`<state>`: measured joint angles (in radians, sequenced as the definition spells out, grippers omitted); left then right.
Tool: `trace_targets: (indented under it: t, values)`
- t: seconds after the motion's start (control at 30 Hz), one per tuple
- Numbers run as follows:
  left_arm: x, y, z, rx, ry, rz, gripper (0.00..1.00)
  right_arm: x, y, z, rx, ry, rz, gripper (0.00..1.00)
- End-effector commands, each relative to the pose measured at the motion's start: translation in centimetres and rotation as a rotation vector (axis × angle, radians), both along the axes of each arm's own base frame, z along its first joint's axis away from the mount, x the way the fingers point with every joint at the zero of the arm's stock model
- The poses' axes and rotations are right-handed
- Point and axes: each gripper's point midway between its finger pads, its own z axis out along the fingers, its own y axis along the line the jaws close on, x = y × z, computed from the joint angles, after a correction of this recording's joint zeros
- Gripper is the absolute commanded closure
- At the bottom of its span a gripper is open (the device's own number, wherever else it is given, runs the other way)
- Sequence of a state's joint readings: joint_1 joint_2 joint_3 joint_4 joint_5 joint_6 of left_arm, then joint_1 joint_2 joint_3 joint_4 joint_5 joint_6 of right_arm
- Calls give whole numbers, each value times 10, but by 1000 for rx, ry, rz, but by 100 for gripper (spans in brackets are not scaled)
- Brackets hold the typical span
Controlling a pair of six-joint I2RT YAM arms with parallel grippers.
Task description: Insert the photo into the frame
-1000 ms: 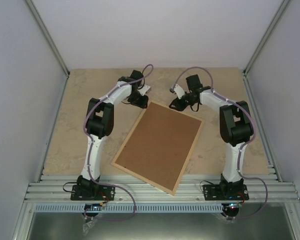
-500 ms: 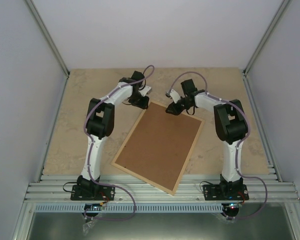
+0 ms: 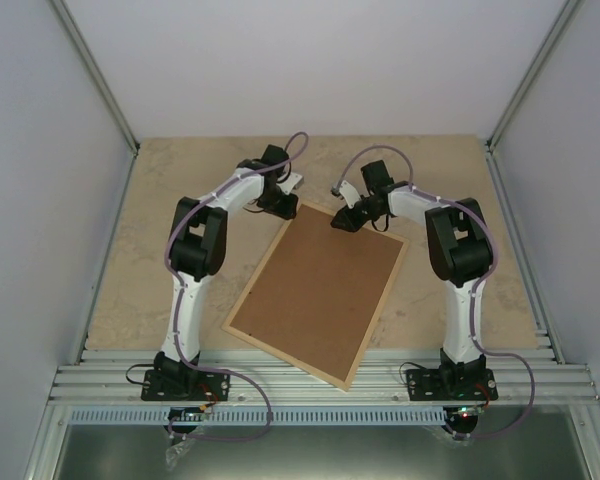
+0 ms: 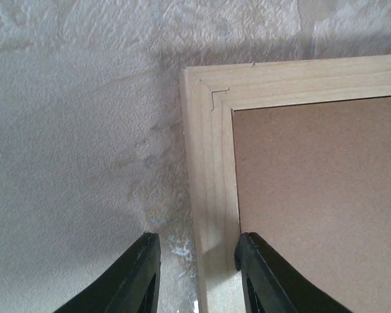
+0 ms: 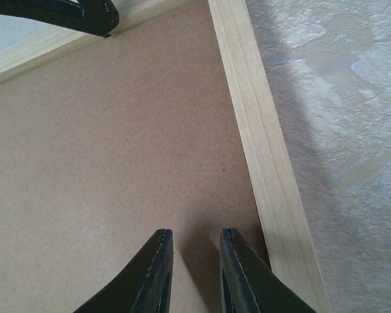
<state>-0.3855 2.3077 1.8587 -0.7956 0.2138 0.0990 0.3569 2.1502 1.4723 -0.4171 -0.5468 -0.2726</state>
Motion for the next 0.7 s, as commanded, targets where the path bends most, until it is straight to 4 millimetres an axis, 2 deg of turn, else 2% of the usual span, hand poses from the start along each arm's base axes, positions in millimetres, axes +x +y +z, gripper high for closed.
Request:
trace_targets:
  t: [0.0, 0.3, 0.67]
  values:
    - [-33, 26, -52, 153, 124, 8, 64, -7, -1, -23, -21, 40, 1, 77]
    - [-48, 32, -67, 213, 130, -8, 64, -6, -1, -26, -26, 42, 0, 77]
    - [-56, 34, -76, 246, 125, -15, 61, -7, 1, -26, -27, 38, 5, 77]
